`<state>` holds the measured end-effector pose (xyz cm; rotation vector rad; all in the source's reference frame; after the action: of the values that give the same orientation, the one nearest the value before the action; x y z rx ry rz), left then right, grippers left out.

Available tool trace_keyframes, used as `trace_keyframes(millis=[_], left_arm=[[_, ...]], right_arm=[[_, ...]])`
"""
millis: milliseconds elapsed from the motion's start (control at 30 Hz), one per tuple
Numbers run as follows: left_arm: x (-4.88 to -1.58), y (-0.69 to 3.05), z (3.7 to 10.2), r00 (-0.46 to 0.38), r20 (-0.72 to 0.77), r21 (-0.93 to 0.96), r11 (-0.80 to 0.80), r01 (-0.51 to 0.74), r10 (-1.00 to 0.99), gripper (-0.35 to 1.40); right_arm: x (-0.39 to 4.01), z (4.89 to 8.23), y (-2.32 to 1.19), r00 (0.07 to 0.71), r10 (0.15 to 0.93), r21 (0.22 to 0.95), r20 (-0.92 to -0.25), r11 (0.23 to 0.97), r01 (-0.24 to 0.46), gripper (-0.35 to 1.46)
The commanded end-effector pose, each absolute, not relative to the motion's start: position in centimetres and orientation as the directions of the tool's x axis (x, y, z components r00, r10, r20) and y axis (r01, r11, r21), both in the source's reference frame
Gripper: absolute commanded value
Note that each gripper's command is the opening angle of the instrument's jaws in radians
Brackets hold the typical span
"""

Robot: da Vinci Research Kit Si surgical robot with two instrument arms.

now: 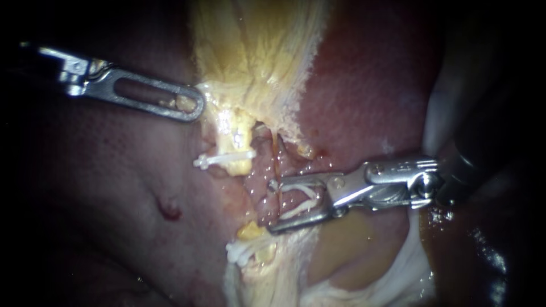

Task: Clipping first clip right tube

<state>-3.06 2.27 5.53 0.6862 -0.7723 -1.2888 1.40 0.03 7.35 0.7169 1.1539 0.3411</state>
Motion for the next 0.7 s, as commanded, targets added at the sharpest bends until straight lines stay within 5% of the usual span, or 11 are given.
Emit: trace_keyframes(millis=[33, 700], left_arm=[[-3.07, 2.27, 5.54, 0.106, 0.116, 0.808, 0.155, 0.568, -0.988, -0.35], [-3.07, 2.27, 5.54, 0.106, 0.116, 0.808, 0.156, 0.568, -0.988, -0.35]], right_arm=[[1.41, 7.36, 0.02, 0.384, 0.599, 0.679, -0.703, 0.726, 0.111, 0.50], [1.58, 7.29, -0.18, 0.306, 0.740, 0.800, -0.600, 0.545, 0.251, 0.50]])
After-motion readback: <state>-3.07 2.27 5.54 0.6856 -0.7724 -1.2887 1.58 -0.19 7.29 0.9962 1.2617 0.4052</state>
